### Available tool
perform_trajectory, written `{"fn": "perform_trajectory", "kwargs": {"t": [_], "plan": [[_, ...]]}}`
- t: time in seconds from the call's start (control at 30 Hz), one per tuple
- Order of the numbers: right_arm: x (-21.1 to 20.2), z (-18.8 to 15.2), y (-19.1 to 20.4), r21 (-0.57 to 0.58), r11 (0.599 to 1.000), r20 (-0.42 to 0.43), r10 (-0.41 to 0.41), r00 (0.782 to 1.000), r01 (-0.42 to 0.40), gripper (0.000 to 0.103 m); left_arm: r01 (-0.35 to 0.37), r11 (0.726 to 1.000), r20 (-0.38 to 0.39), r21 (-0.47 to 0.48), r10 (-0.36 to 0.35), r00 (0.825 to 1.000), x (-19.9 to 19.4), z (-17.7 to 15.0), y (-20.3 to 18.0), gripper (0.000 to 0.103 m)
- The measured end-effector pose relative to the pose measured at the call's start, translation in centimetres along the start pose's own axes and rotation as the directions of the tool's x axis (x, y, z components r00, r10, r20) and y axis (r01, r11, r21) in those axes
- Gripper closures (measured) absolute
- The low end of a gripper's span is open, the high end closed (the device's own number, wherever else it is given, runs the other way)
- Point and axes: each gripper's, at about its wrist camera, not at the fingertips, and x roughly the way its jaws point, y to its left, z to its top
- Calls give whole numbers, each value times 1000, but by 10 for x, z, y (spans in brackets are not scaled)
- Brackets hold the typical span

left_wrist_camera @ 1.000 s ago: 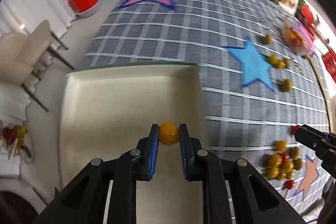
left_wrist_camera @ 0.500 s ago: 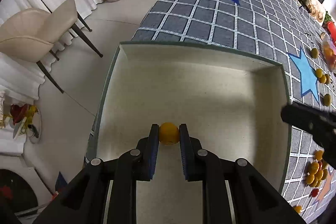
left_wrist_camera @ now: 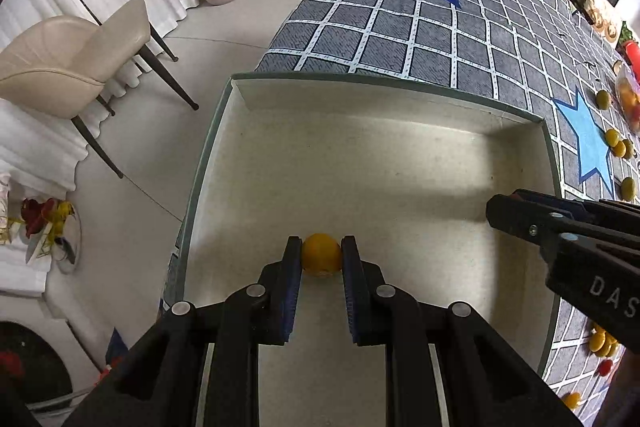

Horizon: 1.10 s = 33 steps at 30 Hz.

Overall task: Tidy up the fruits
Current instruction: 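Carry both tomatoes over the white tray and open both tools, then return both tools to the fruit cluster on the tablecloth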

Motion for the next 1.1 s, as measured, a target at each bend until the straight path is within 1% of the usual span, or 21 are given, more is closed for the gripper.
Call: {"fn": "perform_trajectory", "kwargs": {"t": [0.1, 0.13, 0.17, 0.2, 0.23, 0.27, 0.3, 0.33, 0.4, 0.47, 0.5, 0.63, 0.73, 0.83, 0.93, 1.03, 1.1], "plan": [[3, -1, 2, -8, 1000, -8, -2, 1000, 2, 83, -7, 1000, 3, 12, 7, 1000, -1, -1, -1, 81], [4, 0, 3, -16, 1000, -12, 0, 1000, 0, 81, -12, 1000, 4, 16, 12, 1000, -2, -2, -1, 76], [5, 1, 3, -19, 1000, -18, 11, 1000, -11, 79, -24, 1000, 6, 20, 24, 1000, -3, -2, -2, 53], [5, 1, 3, -16, 1000, -22, 22, 1000, -22, 73, -26, 999, 11, 20, 26, 1000, -4, -3, -1, 36], [3, 2, 1, -4, 999, -23, 49, 999, -49, 62, -29, 999, 36, 16, 29, 999, -9, -4, 0, 17], [1, 2, 1, 5, 998, -17, 68, 998, -68, 55, -35, 999, 58, 15, 34, 998, -13, -5, 1, 17], [-4, 1, -1, 10, 997, -4, 82, 997, -82, 42, -36, 999, 72, 26, 34, 997, -17, -5, 1, 17], [-11, 0, -3, 12, 996, 20, 89, 996, -89, 33, -38, 998, 69, 42, 35, 997, -18, -5, -1, 17], [-24, -2, -8, 22, 997, 52, 73, 996, -74, 25, -47, 997, 60, 65, 43, 997, -20, -6, -4, 17], [-39, -8, -20, 54, 994, 88, 89, 992, -94, 25, -44, 995, 54, 85, 39, 998, -24, -5, -10, 17], [-46, -11, -26, 73, 994, 100, 78, 992, -85, 25, -40, 995, 54, 91, 35, 998, -28, -6, -13, 17], [-68, -33, -63, 142, 989, 116, 11, 993, -28, 24, -9, 991, 62, 133, 1, 998, -43, -6, -36, 17], [-79, -54, -93, 199, 980, 112, -42, 993, 19, 24, 24, 980, 68, 197, -38, 997, -54, -11, -66, 17], [-91, -82, -129, 270, 960, 97, -108, 989, 78, 24, 67, 964, 63, 256, -86, 994, -65, -17, -96, 17], [-100, -109, -158, 324, 937, 79, -163, 983, 129, 24, 115, 942, 46, 315, -137, 990, -73, -26, -128, 17], [-112, -138, -182, 369, 915, 60, -198, 978, 163, 24, 152, 916, 20, 371, -172, 985, -74, -33, -151, 17], [-115, -152, -194, 379, 908, 49, -211, 976, 177, 24, 161, 897, 1, 411, -178, 984, -72, -40, -168, 17]]}}
